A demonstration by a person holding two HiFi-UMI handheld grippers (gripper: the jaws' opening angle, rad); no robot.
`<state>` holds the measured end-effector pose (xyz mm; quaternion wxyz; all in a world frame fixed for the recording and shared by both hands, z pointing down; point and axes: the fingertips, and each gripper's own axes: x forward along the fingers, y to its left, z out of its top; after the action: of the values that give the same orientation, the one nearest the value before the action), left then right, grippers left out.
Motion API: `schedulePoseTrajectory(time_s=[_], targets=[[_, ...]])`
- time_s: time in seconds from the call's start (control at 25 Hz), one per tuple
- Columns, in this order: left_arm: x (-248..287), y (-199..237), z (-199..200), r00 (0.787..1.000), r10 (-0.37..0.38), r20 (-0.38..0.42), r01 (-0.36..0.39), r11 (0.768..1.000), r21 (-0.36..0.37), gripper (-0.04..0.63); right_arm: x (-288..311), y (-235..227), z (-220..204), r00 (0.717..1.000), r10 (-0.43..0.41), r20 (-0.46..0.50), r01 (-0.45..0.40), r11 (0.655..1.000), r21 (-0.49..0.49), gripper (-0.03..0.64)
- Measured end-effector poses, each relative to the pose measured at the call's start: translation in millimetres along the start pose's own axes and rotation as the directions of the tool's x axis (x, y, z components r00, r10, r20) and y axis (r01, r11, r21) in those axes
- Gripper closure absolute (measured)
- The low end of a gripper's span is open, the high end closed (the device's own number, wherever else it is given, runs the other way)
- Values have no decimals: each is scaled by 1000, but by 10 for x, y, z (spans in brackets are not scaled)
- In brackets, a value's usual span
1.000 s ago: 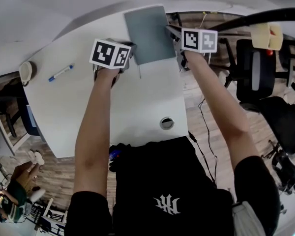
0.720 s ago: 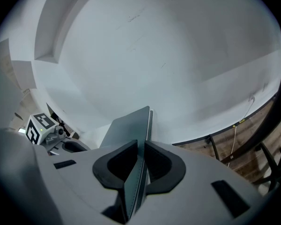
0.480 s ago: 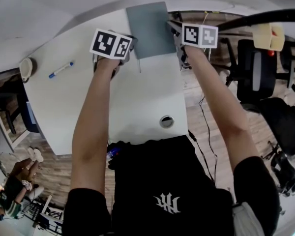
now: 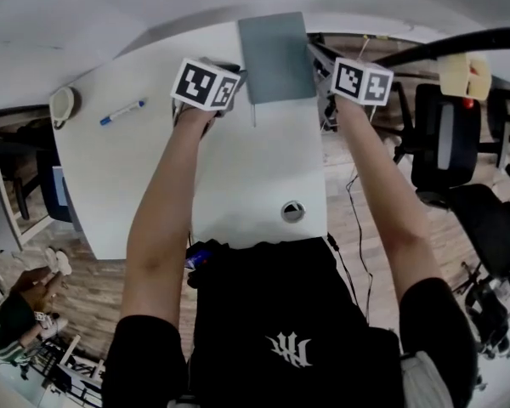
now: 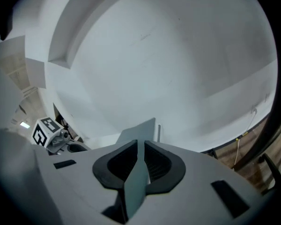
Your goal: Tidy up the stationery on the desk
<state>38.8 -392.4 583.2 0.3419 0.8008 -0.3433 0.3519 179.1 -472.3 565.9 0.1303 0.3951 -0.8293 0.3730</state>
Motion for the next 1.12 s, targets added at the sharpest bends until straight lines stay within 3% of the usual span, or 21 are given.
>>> schedulePoseTrajectory(time_s=[0.12,0.24,0.36,0.48,0.6,0.76,0.92,1.12], targets=[[-253,40,15,998,11,60,-12,1000,20,532,-205,336,163,993,89,76,-82,992,-93,549],[-628,62,127,985,44,169,-49,998,25,570,-480,802,332,964,225,145,-196,962,-188,551],[-1069,-13,223,957,57,284,-74,996,48,591,-804,1348,411,918,350,188,-299,920,-253,554],[-1565,-91,265,915,63,398,-104,991,81,592,-1081,1883,424,877,441,191,-370,874,-317,555],[-2101,-182,226,854,51,517,-115,989,92,594,-1355,2389,382,840,510,188,-414,824,-386,557],[-2834,-258,74,751,61,657,-149,986,78,594,-1646,2983,290,799,571,189,-428,760,-490,560],[-3485,-313,-192,657,68,751,-191,978,78,594,-1810,3488,112,780,601,175,-423,712,-561,561],[-4143,-312,-547,561,79,824,-237,969,69,594,-1877,3928,-129,765,623,162,-427,679,-598,562]])
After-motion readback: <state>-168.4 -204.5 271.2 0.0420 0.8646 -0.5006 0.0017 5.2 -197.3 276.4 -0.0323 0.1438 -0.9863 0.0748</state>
